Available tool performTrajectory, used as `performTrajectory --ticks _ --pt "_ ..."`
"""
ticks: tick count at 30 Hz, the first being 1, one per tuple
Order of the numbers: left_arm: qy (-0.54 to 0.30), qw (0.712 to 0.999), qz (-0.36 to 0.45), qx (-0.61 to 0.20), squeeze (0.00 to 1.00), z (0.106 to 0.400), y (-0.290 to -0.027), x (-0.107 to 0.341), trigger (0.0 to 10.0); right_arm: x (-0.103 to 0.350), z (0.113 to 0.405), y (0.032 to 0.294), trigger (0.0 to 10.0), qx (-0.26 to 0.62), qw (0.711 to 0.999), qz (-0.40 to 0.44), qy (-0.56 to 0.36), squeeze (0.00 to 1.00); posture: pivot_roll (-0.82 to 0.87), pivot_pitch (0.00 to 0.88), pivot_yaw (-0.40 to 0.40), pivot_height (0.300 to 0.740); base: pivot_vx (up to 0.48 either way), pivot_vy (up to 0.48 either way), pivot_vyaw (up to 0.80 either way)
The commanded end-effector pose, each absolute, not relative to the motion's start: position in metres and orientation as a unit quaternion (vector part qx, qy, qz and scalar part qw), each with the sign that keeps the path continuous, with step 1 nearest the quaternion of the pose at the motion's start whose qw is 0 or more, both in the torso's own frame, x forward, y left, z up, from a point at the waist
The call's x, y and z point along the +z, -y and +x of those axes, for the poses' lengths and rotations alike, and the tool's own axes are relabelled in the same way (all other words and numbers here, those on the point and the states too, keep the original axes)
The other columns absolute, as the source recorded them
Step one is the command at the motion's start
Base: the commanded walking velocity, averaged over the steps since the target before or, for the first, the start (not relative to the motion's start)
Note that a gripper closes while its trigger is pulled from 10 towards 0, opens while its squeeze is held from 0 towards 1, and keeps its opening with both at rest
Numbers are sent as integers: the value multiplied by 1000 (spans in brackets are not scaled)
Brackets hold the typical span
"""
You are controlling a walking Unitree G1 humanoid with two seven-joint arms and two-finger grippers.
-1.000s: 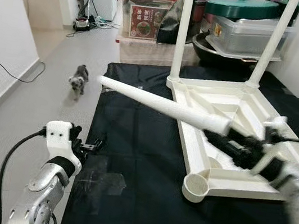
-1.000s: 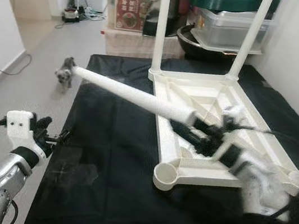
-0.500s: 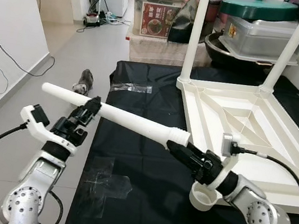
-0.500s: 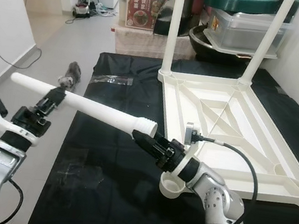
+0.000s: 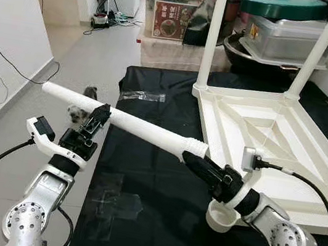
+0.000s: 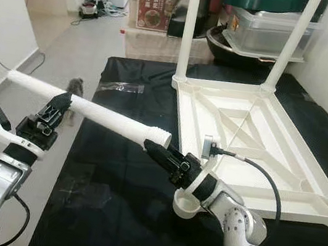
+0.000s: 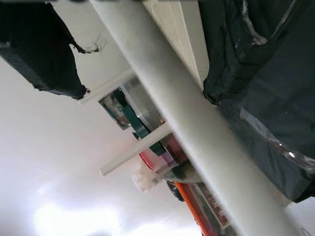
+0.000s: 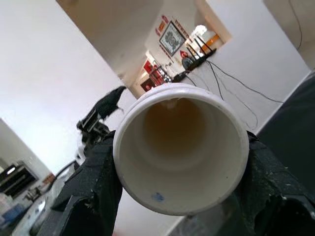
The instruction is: Building children table
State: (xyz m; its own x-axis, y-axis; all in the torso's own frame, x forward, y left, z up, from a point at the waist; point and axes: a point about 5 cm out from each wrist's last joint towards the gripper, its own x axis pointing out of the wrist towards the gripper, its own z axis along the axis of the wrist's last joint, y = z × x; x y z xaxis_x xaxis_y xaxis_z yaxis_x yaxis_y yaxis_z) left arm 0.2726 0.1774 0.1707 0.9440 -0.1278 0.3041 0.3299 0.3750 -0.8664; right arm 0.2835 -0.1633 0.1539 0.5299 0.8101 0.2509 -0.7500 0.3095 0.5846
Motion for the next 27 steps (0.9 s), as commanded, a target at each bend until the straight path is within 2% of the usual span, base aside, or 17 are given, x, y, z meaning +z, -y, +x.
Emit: performTrajectory --ticks 1,10,13,24,25,27 --pt "90 820 -548 -135 0 270 -179 169 10000 163 284 160 0 492 801 338 -28 0 -28 0 8 740 0 0 0" --pt "88 818 -554 -127 0 273 -188 167 10000 168 269 159 0 546 764 340 -43 0 -34 0 11 740 0 0 0" --pt "91 818 -553 -131 0 275 -189 170 10000 168 257 157 0 584 738 333 -56 0 -34 0 12 740 0 0 0" --pt "153 805 -560 -120 0 280 -210 196 10000 153 253 158 0 588 737 321 -89 0 -27 0 8 740 0 0 0" --pt "164 811 -551 -106 0 279 -215 197 4863 153 254 159 0 587 737 322 -89 0 -27 0 8 740 0 0 0" --pt "171 816 -544 -97 0 278 -219 197 4863 153 254 159 0 587 738 322 -89 0 -27 0 8 740 0 0 0"
